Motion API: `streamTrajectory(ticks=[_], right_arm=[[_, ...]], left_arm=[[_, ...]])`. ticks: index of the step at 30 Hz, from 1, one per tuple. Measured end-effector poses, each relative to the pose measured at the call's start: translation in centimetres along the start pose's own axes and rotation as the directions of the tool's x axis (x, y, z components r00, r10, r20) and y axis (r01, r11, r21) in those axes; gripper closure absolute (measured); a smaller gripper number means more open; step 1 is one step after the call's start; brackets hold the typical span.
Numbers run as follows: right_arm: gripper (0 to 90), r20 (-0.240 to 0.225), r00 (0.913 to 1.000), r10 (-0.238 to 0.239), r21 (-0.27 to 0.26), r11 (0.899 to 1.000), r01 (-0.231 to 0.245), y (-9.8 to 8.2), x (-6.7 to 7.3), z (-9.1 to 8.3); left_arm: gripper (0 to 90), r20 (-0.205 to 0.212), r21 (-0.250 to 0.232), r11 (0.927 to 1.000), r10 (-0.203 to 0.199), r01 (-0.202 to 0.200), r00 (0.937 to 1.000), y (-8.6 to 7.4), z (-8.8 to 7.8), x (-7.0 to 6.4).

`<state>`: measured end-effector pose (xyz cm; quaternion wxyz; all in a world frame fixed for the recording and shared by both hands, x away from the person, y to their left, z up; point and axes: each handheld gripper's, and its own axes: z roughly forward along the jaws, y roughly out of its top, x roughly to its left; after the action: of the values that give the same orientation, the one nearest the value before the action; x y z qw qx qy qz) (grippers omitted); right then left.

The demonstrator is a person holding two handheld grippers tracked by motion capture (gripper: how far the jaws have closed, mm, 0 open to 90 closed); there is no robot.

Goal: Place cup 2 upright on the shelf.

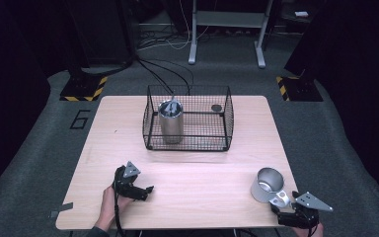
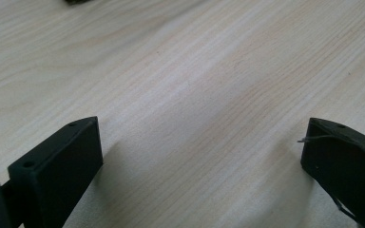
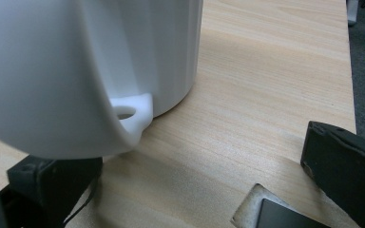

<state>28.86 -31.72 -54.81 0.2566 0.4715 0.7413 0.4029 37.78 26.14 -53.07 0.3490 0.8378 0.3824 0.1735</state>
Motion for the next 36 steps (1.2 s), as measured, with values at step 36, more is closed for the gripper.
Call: streamTrajectory(ticks=[36], right_arm=[[0.0, -0.093, 0.9956, 0.001, 0.067, 0.998, 0.005, 2.4, 1.3, -2.1]], left_arm=[[0.4, 0.008, 0.005, 0.9998, 0.02, -0.02, 0.9998, 0.0, 0.0, 0.1]])
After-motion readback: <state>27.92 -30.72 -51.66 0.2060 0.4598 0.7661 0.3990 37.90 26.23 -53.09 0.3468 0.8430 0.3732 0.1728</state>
